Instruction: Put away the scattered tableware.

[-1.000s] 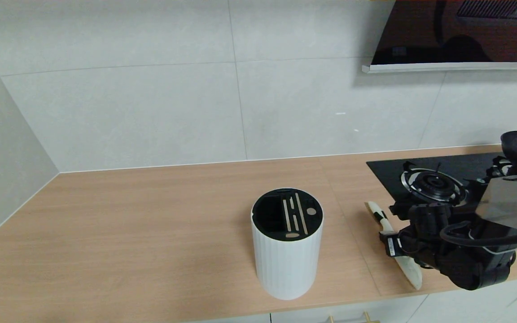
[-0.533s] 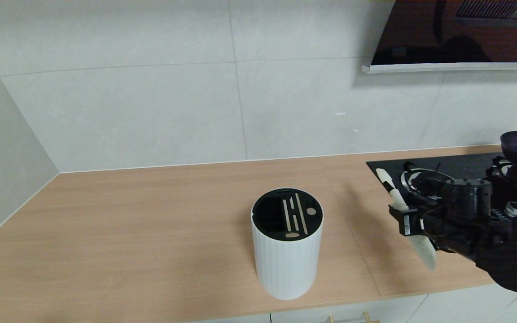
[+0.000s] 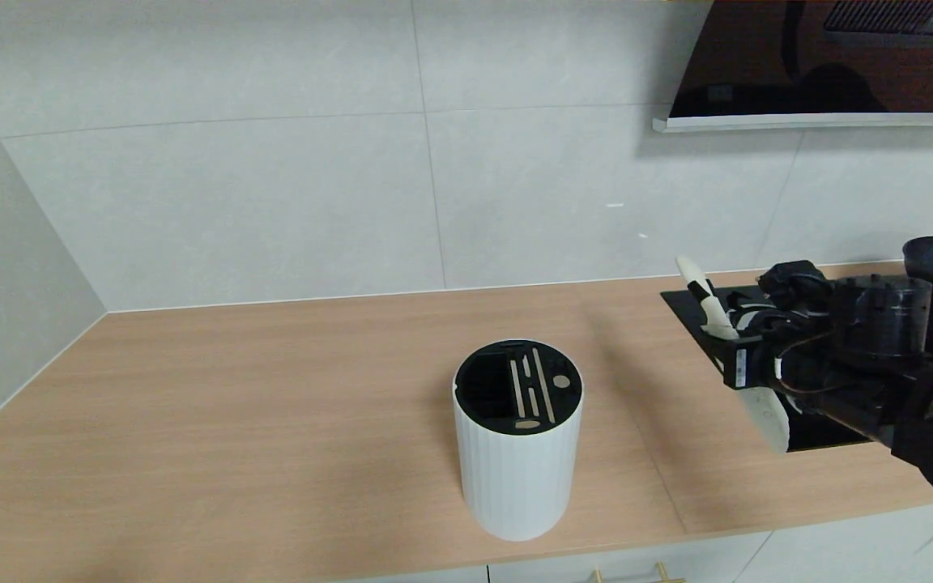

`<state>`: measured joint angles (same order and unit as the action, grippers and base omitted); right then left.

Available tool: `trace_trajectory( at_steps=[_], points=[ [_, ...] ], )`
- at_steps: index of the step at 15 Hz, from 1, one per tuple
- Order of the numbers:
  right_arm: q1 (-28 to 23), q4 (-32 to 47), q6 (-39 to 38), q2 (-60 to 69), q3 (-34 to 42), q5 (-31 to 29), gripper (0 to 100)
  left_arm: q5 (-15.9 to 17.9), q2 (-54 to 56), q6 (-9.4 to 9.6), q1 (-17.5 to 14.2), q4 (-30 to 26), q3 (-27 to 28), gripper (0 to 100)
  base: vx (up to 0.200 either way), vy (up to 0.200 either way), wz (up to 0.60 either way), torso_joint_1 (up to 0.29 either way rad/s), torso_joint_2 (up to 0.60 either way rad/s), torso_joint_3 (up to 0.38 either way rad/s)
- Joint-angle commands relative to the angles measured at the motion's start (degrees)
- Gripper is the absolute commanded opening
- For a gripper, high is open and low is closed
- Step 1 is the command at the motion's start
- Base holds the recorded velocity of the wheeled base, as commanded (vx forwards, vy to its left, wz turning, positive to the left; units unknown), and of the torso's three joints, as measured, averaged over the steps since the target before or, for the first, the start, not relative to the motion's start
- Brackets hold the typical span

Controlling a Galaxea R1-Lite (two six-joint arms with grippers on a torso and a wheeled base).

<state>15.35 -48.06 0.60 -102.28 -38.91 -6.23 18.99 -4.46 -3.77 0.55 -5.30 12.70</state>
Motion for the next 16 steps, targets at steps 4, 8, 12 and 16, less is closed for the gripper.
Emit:
trace_trajectory(
  at_steps=[4, 8, 12, 16],
  points=[
    [7.06, 10.0, 0.02, 3.14, -15.32, 0.08, 0, 8.34, -34.47, -0.1, 0.51, 0.38, 22.89, 100, 0.0, 0.0, 0.0, 0.0, 0.0, 0.0],
    [12.07, 10.7, 0.02, 3.75, -16.02, -0.01, 0, 8.25, -50.47, -3.0, 7.1, 9.17, 28.34, 100, 0.0, 0.0, 0.0, 0.0, 0.0, 0.0],
    [17.35, 10.88, -0.07, 7.88, -13.73, -0.36, 0, 6.14, -60.4, -13.9, 19.67, 21.3, 26.15, 100, 0.0, 0.0, 0.0, 0.0, 0.0, 0.0],
    [21.92, 10.88, -0.25, 9.2, -11.98, -0.45, 0, 5.97, -68.14, -19.08, 24.5, 34.57, 22.19, 100, 0.0, 0.0, 0.0, 0.0, 0.0, 0.0]
  ],
)
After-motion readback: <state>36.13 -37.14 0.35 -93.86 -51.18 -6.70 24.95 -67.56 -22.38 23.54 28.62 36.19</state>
